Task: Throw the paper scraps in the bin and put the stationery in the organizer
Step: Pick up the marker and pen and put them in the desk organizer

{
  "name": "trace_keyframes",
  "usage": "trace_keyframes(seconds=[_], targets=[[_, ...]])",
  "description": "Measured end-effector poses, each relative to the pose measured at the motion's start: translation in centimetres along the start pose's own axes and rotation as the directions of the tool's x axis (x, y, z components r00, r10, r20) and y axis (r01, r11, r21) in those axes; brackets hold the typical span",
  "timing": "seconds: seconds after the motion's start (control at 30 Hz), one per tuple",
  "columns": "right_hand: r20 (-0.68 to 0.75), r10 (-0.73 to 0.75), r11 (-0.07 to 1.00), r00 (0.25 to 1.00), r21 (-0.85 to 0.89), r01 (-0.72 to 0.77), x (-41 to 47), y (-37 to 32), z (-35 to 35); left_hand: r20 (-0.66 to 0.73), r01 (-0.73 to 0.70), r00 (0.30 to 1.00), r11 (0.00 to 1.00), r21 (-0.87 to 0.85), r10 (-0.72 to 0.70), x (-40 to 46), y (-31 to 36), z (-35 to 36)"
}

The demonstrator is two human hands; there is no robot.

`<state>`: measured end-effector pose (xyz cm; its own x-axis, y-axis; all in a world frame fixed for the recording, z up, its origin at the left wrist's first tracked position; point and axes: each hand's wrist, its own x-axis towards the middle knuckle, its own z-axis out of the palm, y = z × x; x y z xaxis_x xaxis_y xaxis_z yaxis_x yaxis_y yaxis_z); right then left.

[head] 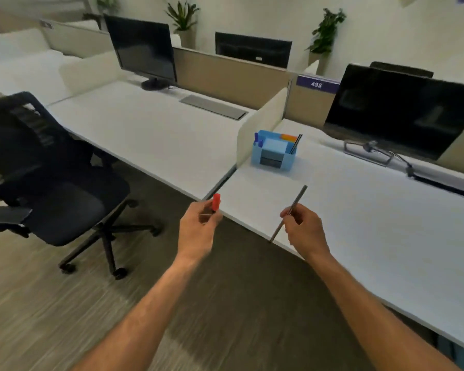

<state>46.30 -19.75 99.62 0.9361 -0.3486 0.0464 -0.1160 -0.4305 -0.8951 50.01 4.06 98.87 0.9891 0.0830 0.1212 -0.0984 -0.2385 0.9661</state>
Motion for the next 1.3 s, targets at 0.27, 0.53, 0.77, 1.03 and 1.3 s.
trace_keyframes(seconds=[0.27, 0.53, 0.77, 1.03, 1.3], targets=[[-0.084, 0.008, 0.998, 0.996, 0.058, -0.003, 12.4, -0.1, -4.9, 0.010, -0.014, 1.000, 1.000, 0.023, 0.014, 8.5, 2.7, 5.5], [-0.067, 0.049, 0.998, 0.997, 0.053, -0.045, 27.1, 2.3, -8.4, -0.033, 0.007, 0.999, 1.000, 0.024, -0.006, 16.4, 4.2, 12.7], [-0.041, 0.078, 0.996, 0.996, -0.050, -0.080, 35.0, 5.4, -7.7, -0.045, -0.070, 0.996, 0.996, 0.054, 0.072, 23.9, 4.1, 17.6], [-0.045, 0.162, 0.978, 0.986, -0.125, -0.166, 42.7, 7.6, -4.9, -0.055, -0.119, 0.991, 0.991, 0.069, 0.123, 32.8, 1.1, 21.6], [-0.051, 0.285, 0.924, 0.957, -0.252, -0.288, 47.7, 10.7, -1.1, 0.043, -0.106, 0.994, 0.984, 0.140, 0.101, 40.2, -3.0, 24.5]])
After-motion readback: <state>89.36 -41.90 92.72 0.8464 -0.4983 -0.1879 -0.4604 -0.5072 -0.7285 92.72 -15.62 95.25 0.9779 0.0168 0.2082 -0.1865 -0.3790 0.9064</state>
